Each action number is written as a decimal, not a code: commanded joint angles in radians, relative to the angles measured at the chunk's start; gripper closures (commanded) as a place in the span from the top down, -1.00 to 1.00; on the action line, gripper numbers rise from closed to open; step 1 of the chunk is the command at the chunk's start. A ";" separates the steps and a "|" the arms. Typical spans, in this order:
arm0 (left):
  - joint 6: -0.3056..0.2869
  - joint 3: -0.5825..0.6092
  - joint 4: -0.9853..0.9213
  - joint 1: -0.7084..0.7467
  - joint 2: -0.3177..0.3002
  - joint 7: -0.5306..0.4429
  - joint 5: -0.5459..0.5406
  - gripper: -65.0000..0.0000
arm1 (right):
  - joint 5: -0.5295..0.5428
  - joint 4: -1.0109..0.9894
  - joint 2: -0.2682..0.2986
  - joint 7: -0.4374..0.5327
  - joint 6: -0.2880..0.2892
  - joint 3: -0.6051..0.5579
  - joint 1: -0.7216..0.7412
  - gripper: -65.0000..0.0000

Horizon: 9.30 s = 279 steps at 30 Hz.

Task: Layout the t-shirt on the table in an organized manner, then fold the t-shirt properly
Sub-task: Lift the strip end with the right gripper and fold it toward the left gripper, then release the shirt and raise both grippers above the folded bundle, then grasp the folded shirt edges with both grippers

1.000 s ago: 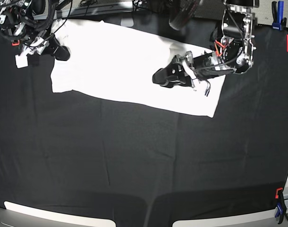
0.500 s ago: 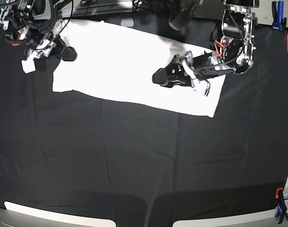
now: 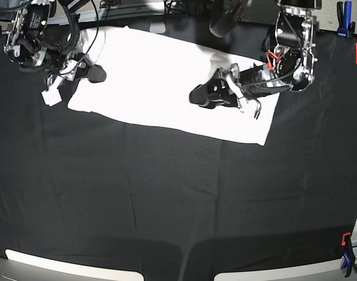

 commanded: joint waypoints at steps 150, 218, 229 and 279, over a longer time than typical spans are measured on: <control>0.315 -0.002 0.470 -0.005 0.002 -0.076 0.841 -0.39 | -0.444 0.540 -0.253 -0.061 -0.002 -0.288 0.175 -0.26; 0.119 0.020 0.470 -0.107 -0.116 -0.225 0.549 -0.39 | -0.338 0.789 -0.199 0.031 -0.002 -0.125 0.164 -0.26; 0.119 0.257 0.454 -0.104 -0.042 -0.256 0.544 -0.39 | -0.598 0.510 -0.199 0.254 -0.019 -0.080 0.456 -0.26; 0.187 0.352 0.071 -0.256 -0.056 -0.085 0.426 -0.39 | -0.523 -0.293 -0.017 0.269 -0.002 -0.309 0.769 -0.26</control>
